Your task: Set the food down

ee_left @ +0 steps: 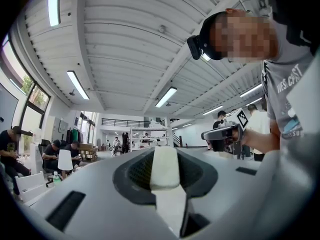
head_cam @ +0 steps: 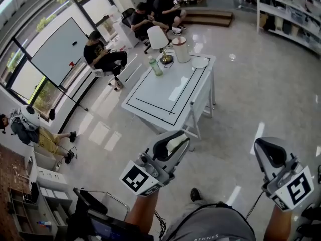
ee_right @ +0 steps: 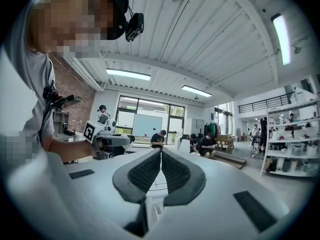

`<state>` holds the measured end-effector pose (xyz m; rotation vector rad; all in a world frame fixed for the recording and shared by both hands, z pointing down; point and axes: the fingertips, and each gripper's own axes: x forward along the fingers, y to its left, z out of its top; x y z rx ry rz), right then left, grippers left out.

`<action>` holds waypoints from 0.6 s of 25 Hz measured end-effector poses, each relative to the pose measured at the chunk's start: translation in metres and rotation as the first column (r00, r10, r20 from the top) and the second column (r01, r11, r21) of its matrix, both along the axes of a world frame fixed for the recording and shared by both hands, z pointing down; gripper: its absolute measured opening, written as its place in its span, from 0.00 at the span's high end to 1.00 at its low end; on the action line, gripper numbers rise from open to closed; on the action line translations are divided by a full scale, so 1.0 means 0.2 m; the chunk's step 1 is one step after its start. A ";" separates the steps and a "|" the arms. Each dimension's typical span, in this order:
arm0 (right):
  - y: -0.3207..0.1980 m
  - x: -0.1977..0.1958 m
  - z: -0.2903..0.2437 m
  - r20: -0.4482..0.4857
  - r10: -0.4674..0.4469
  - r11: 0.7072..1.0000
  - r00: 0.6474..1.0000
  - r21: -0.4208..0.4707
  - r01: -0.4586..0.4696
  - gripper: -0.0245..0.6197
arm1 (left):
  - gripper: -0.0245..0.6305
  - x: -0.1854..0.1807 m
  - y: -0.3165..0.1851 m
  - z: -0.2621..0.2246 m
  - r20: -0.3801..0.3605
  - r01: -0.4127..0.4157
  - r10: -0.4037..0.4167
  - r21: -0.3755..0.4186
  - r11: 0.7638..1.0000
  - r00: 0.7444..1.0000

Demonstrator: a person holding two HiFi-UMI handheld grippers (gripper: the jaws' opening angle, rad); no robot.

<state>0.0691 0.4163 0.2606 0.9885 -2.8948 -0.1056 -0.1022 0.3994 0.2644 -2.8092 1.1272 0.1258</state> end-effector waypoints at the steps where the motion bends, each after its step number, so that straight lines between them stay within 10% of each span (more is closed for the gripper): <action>1: -0.04 -0.03 0.00 -0.002 0.011 1.000 1.000 0.004 -0.011 0.95 | 0.81 -0.03 -0.04 0.00 -0.004 -0.008 0.008 0.002 1.000 1.000; 15: -0.41 -0.29 -0.07 -0.029 0.094 0.996 0.995 0.009 -0.094 0.95 | 0.81 -0.31 -0.43 -0.04 -0.029 -0.069 0.070 0.014 0.997 0.997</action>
